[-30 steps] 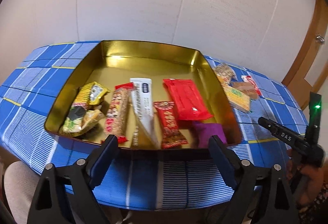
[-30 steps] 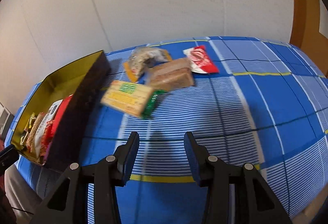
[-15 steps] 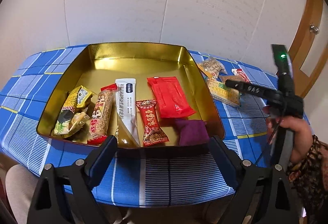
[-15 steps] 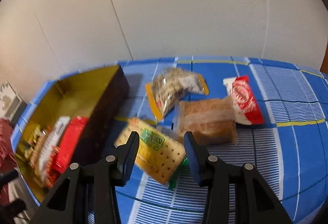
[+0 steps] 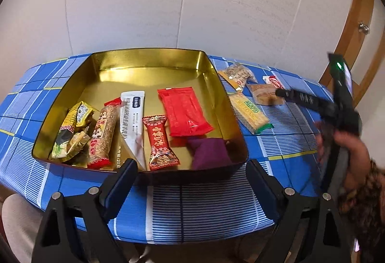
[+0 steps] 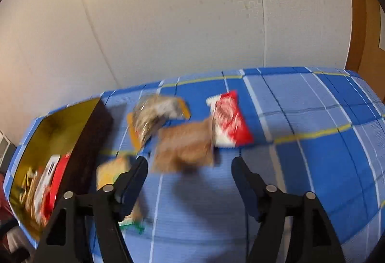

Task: Organize snacks
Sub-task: 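Grasp the brown bread cake pack with the right tool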

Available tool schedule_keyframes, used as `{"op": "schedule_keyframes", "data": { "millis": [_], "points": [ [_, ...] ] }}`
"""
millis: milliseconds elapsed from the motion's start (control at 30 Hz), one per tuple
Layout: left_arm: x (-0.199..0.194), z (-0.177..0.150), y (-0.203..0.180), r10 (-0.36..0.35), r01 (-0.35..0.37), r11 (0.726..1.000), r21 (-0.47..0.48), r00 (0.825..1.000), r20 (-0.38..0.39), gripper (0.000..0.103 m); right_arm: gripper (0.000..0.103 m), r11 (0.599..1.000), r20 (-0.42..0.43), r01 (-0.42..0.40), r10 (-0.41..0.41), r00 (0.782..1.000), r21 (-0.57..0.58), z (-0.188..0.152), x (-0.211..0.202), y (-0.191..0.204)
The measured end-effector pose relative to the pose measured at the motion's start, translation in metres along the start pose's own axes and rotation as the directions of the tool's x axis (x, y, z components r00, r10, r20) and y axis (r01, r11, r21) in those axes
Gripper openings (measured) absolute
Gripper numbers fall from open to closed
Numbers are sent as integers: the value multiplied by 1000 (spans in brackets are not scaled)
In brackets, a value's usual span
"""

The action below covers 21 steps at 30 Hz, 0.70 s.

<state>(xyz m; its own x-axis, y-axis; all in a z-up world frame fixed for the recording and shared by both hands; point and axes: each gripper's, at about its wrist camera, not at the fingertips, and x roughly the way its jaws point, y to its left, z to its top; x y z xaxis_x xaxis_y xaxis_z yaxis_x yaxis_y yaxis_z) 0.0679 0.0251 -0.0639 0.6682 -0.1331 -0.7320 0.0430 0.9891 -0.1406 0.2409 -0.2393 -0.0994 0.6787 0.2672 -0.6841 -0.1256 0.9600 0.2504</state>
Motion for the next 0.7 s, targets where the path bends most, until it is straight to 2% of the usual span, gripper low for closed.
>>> {"op": "schedule_keyframes", "data": {
  "millis": [200, 300, 367, 467, 600, 700],
  "points": [
    [0, 1, -4, -3, 3, 1000, 8, 1000, -7, 92, 77, 997, -93, 58, -63, 994, -55, 21, 39, 13],
    [0, 1, -6, 4, -4, 1000, 16, 1000, -11, 92, 77, 989, -154, 81, -100, 983, -124, 11, 63, 25],
    [0, 0, -6, 3, -3, 1000, 18, 1000, -13, 92, 80, 982, -130, 102, -123, 984, -158, 4, 65, 29],
    [1, 1, -7, 4, -4, 1000, 20, 1000, -15, 92, 80, 990, -97, 70, -81, 992, -120, 0, 58, 18],
    [2, 1, -11, 0, 1, 999, 32, 1000, -17, 92, 63, 995, -81, 44, -51, 995, -88, -8, 43, 2],
    [2, 3, -19, -10, 11, 999, 51, 1000, -18, 92, 61, 998, -64, 38, -41, 997, -55, -16, 30, -11]
  ]
}}
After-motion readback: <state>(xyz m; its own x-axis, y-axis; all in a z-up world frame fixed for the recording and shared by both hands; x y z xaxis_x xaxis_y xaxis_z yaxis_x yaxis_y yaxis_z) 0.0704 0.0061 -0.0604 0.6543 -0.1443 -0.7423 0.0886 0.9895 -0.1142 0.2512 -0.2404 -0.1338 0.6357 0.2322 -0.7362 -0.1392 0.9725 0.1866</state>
